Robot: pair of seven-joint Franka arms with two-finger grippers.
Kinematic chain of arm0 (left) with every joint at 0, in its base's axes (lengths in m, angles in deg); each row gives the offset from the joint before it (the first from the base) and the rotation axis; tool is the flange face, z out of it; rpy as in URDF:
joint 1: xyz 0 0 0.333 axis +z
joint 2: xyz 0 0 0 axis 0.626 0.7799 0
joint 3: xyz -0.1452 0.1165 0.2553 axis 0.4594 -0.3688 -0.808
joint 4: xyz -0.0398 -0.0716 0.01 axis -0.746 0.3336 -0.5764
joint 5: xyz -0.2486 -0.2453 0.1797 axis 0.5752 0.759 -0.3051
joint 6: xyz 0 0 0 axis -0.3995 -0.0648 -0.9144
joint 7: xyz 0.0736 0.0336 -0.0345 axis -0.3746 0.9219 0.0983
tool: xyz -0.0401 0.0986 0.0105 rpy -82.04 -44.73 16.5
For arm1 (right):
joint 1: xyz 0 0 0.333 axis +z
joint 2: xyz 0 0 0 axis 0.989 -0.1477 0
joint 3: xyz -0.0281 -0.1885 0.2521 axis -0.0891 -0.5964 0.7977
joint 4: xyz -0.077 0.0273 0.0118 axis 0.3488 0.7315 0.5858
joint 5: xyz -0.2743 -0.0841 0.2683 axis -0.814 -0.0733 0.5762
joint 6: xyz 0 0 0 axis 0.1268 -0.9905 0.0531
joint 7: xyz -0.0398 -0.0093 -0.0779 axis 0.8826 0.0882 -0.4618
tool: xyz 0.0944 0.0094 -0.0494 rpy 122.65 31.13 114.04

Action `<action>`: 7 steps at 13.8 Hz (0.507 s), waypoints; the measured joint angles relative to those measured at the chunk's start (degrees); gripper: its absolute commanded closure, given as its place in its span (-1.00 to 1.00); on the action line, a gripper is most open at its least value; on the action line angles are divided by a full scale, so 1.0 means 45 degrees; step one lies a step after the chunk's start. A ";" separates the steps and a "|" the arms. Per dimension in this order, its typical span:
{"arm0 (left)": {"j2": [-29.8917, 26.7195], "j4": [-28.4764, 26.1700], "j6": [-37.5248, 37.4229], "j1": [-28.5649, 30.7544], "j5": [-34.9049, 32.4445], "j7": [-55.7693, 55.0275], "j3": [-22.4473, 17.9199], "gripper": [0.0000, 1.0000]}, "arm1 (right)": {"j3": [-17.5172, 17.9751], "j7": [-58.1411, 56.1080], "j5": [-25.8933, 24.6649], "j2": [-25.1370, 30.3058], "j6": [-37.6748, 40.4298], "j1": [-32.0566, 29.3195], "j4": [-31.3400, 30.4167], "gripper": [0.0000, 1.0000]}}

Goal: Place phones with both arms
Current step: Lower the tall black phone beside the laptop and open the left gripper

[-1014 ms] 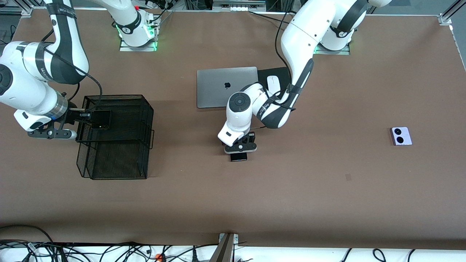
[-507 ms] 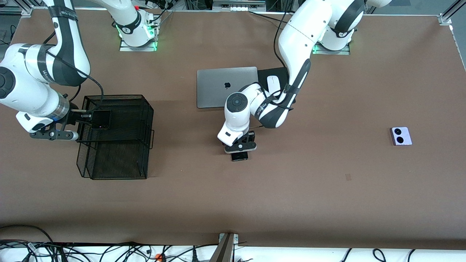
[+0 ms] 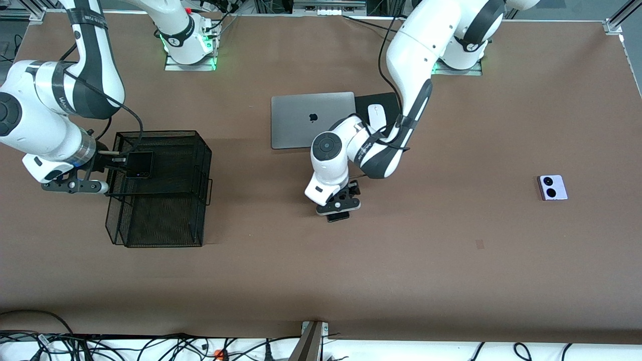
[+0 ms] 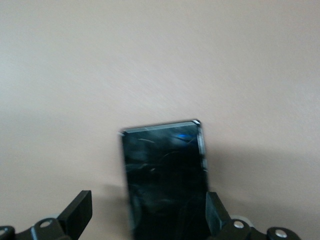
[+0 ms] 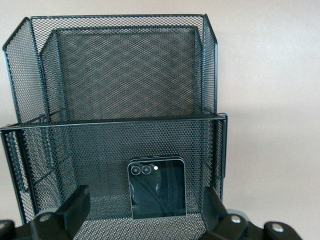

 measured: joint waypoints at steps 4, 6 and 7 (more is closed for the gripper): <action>-0.0990 0.0015 -0.1957 0.1029 0.0003 0.1638 0.0009 -1.00 | 0.0184 0.0000 0.0558 -0.0217 0.1321 0.0272 0.1481 -1.00; -0.1255 0.0001 -0.2776 0.1506 0.0004 0.2402 0.0039 -1.00 | 0.0387 -0.0007 0.0989 -0.0864 0.2615 0.0435 0.3198 -1.00; -0.1328 -0.0005 -0.3284 0.1749 0.0004 0.2983 0.0039 -1.00 | 0.0626 -0.0007 0.1131 -0.1302 0.3002 0.0560 0.4044 -0.99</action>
